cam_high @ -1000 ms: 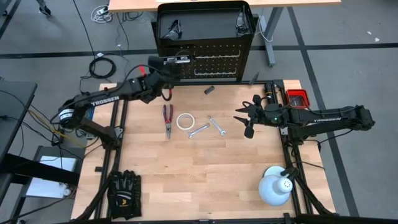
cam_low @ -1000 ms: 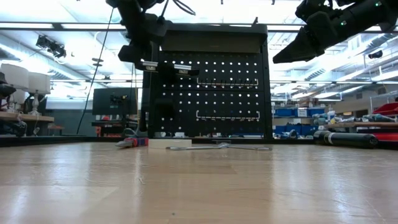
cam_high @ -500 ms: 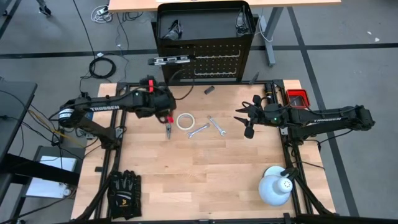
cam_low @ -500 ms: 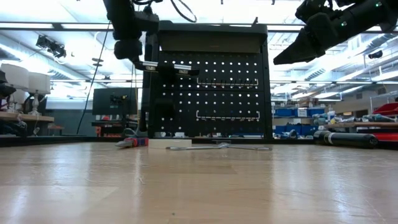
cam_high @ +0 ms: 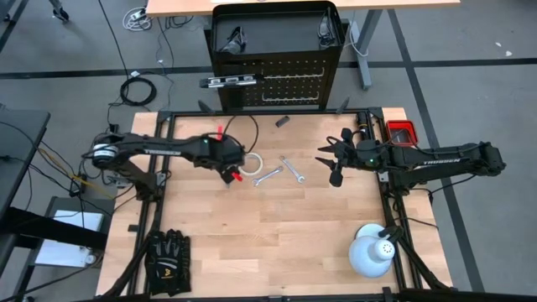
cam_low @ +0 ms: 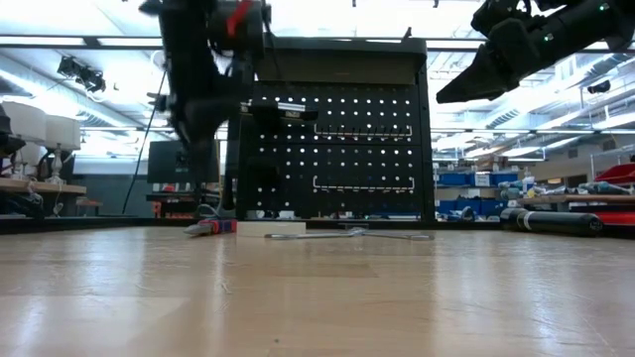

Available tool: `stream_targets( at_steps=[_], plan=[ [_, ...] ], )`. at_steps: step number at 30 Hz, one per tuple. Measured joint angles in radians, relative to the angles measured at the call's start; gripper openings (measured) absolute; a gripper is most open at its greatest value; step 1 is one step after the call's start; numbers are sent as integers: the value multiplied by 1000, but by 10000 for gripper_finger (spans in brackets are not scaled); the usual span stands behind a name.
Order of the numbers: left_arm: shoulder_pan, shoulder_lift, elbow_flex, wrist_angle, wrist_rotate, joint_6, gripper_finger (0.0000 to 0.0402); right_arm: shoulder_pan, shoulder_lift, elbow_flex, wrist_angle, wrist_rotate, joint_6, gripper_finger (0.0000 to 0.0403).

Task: Hang tools onto peg board
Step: Put the blue pliers on top of the peg board

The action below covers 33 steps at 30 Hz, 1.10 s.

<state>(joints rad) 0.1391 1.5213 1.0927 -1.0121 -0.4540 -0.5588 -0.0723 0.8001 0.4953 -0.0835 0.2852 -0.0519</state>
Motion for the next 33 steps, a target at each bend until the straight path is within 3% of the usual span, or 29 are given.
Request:
stream_targets(
  at_steps=[8, 14, 25, 33],
  plan=[
    [45, 26, -105, 192, -1, 6, 127, 0, 0, 0, 0, 0, -2, 156],
    [115, 26, -162, 249, 11, 11, 127, 0, 0, 0, 1, 0, -2, 156],
    [272, 26, -274, 500, 211, 52, 127, 0, 0, 0, 0, 0, -1, 156],
    [310, 22, -306, 545, 244, 61, 127, 0, 0, 0, 0, 0, -4, 156]
  ],
)
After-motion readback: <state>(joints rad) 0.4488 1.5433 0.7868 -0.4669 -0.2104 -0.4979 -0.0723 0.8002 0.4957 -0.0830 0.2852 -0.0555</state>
